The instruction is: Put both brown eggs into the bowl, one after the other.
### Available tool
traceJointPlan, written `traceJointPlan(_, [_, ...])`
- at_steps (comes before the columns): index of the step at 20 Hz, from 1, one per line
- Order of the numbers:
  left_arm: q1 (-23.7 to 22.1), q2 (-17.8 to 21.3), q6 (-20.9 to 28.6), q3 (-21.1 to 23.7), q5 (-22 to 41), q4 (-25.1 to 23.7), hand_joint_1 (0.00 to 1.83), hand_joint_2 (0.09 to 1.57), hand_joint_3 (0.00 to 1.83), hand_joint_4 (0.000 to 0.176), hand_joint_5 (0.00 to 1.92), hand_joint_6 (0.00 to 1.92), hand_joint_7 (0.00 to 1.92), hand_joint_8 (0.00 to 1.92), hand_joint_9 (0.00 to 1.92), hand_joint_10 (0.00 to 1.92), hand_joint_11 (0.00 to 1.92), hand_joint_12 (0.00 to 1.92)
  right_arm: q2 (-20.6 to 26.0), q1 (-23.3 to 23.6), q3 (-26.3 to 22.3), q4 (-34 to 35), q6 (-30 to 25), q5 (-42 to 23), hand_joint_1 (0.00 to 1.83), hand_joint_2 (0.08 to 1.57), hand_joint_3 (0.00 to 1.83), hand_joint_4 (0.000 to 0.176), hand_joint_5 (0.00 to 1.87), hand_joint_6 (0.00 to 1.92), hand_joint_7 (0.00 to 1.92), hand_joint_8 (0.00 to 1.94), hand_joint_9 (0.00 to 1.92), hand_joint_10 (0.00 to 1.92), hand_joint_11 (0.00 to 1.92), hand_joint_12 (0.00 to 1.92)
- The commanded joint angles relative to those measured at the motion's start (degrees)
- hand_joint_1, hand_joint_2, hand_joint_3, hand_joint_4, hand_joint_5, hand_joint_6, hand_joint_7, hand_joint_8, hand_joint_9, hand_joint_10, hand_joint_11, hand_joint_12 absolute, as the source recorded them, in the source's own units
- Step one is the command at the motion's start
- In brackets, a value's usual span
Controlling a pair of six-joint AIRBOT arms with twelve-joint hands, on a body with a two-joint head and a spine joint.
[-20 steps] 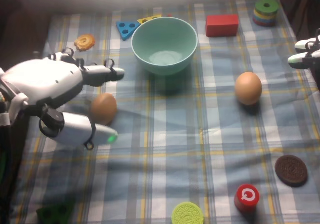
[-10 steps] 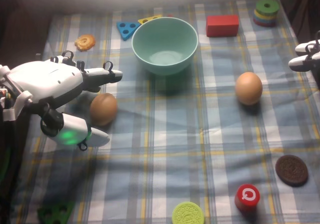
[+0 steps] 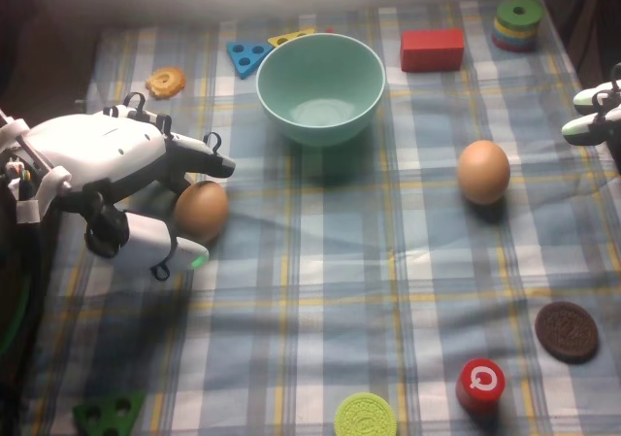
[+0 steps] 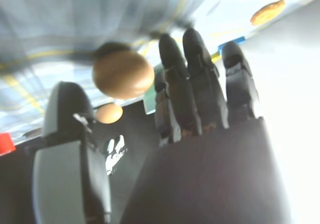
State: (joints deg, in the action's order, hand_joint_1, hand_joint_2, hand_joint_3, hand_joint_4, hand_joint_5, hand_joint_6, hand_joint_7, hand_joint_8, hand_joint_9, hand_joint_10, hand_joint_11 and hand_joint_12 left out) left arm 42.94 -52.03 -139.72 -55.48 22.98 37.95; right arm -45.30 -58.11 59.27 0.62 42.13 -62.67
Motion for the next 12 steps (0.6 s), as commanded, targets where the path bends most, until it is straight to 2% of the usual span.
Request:
traceJointPlan(1, [-0.8, -0.3, -0.1, -0.2, 4.6, -1.0, 0.84, 1.04, 0.00, 0.126, 0.57, 0.01, 0.85, 0.04, 0.61, 0.02, 0.00, 0.39, 0.1, 0.1, 0.3, 1.3, -0.2, -6.6, 1.00, 1.38, 0.00, 0.000, 0.68, 0.01, 0.53, 0.00, 0.54, 0.00, 0.31, 0.62])
traceJointPlan(2, [-0.8, -0.4, -0.1, -0.3, 4.5, -1.1, 0.84, 1.04, 0.00, 0.120, 0.59, 0.01, 0.85, 0.04, 0.62, 0.02, 0.00, 0.37, 0.1, 0.1, 0.3, 1.3, -0.2, -6.6, 1.00, 1.38, 0.00, 0.000, 0.67, 0.01, 0.53, 0.00, 0.54, 0.00, 0.31, 0.62])
traceJointPlan(3, [-0.9, -0.5, -0.1, -0.3, 4.5, -1.1, 0.87, 1.04, 0.00, 0.104, 0.66, 0.01, 0.89, 0.05, 0.64, 0.02, 0.00, 0.38, 0.1, 0.0, 0.3, 1.3, -0.2, -6.6, 1.01, 1.38, 0.00, 0.000, 0.68, 0.00, 0.54, 0.00, 0.54, 0.00, 0.33, 0.57])
traceJointPlan(5, [-0.9, -0.7, -0.1, -0.5, 4.4, -0.9, 0.84, 1.04, 0.00, 0.108, 0.74, 0.01, 0.92, 0.05, 0.64, 0.01, 0.00, 0.42, 0.1, 0.0, 0.3, 1.3, -0.2, -6.5, 1.01, 1.38, 0.00, 0.000, 0.68, 0.00, 0.54, 0.00, 0.53, 0.00, 0.34, 0.55])
traceJointPlan(7, [-0.9, -0.9, -0.1, -0.6, 4.4, -0.4, 0.79, 1.04, 0.00, 0.105, 0.73, 0.00, 0.92, 0.03, 0.63, 0.00, 0.00, 0.51, 0.1, -0.1, 0.3, 1.3, -0.3, -6.5, 1.00, 1.38, 0.00, 0.000, 0.67, 0.00, 0.54, 0.00, 0.54, 0.00, 0.35, 0.54])
traceJointPlan(8, [-0.9, -0.9, -0.1, -0.6, 4.4, -0.4, 0.81, 1.01, 0.00, 0.089, 0.75, 0.00, 0.94, 0.04, 0.66, 0.01, 0.00, 0.54, 0.1, -0.1, 0.3, 1.3, -0.4, -6.5, 1.00, 1.38, 0.00, 0.000, 0.66, 0.00, 0.54, 0.00, 0.54, 0.00, 0.36, 0.54])
traceJointPlan(10, [-0.9, -1.0, -0.1, -0.6, 4.5, -0.1, 0.82, 1.01, 0.00, 0.077, 0.77, 0.00, 0.99, 0.05, 0.69, 0.02, 0.00, 0.55, 0.1, -0.2, 0.3, 1.3, -0.4, -6.5, 1.02, 1.38, 0.00, 0.000, 0.66, 0.00, 0.55, 0.00, 0.57, 0.01, 0.39, 0.55])
traceJointPlan(11, [-0.9, -1.0, -0.1, -0.7, 4.6, 0.1, 0.85, 1.03, 0.00, 0.073, 0.82, 0.01, 1.07, 0.06, 0.74, 0.03, 0.00, 0.62, 0.1, -0.2, 0.3, 1.3, -0.5, -6.5, 1.06, 1.37, 0.00, 0.000, 0.65, 0.00, 0.54, 0.00, 0.54, 0.00, 0.36, 0.54])
traceJointPlan(12, [-0.9, -1.0, -0.1, -0.7, 4.8, 0.4, 0.85, 1.03, 0.00, 0.073, 0.82, 0.01, 1.07, 0.06, 0.74, 0.03, 0.00, 0.62, 0.1, -0.2, 0.3, 1.3, -0.5, -6.5, 1.06, 1.37, 0.00, 0.000, 0.65, 0.00, 0.54, 0.00, 0.54, 0.00, 0.36, 0.54])
